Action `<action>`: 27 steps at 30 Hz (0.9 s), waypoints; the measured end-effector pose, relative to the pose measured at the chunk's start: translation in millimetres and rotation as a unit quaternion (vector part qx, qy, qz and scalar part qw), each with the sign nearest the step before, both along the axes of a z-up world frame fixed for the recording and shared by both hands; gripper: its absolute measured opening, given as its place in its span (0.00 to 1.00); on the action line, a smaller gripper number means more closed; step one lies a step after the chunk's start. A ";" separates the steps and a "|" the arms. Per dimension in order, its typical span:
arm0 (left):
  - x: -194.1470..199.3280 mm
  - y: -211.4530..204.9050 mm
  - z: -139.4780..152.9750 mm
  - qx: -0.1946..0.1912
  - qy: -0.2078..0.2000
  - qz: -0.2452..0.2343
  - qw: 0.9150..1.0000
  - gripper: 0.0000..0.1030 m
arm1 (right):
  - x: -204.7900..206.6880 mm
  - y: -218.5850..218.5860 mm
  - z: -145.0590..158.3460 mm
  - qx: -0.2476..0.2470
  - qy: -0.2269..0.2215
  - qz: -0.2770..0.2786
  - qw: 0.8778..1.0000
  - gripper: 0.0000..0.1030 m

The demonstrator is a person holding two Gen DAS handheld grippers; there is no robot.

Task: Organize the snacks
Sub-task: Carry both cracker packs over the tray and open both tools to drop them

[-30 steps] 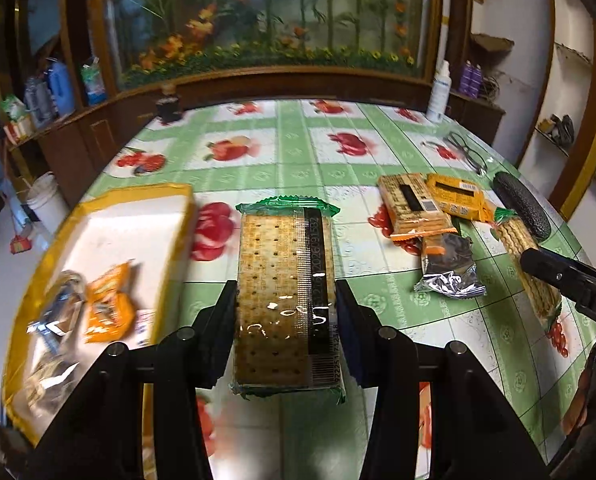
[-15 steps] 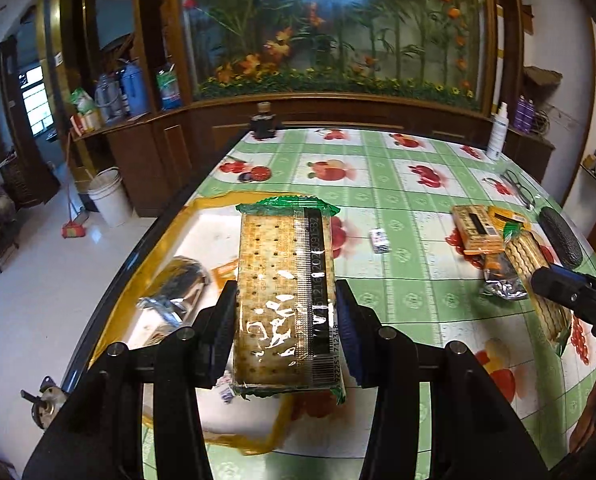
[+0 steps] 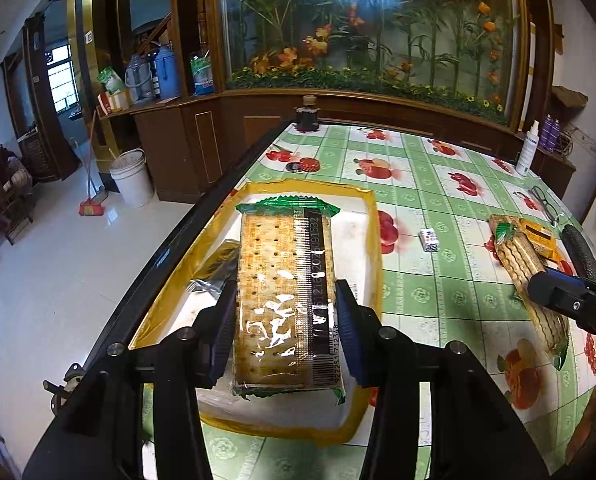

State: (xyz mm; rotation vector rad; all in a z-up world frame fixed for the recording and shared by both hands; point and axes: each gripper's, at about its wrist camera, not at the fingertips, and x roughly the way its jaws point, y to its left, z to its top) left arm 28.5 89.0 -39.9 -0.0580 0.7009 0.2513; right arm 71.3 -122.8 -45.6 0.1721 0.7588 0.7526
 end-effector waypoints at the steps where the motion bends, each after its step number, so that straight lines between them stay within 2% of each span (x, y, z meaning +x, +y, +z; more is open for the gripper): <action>1: -0.9 2.1 -0.9 -0.001 0.001 0.002 1.000 0.43 | 1.0 4.9 -0.3 0.000 0.001 0.004 1.000 0.46; 10: -5.6 23.5 -10.6 -0.009 0.009 0.022 1.000 0.43 | 15.5 48.4 -7.2 0.015 0.008 0.034 0.999 0.46; 18: -7.0 37.6 -16.2 -0.012 0.015 0.037 0.999 0.43 | 42.2 82.5 -19.2 0.010 0.018 0.042 0.999 0.46; 27: 2.7 35.0 -23.4 -0.013 0.028 0.030 0.999 0.44 | 70.3 123.6 -19.7 0.004 0.013 0.057 0.998 0.46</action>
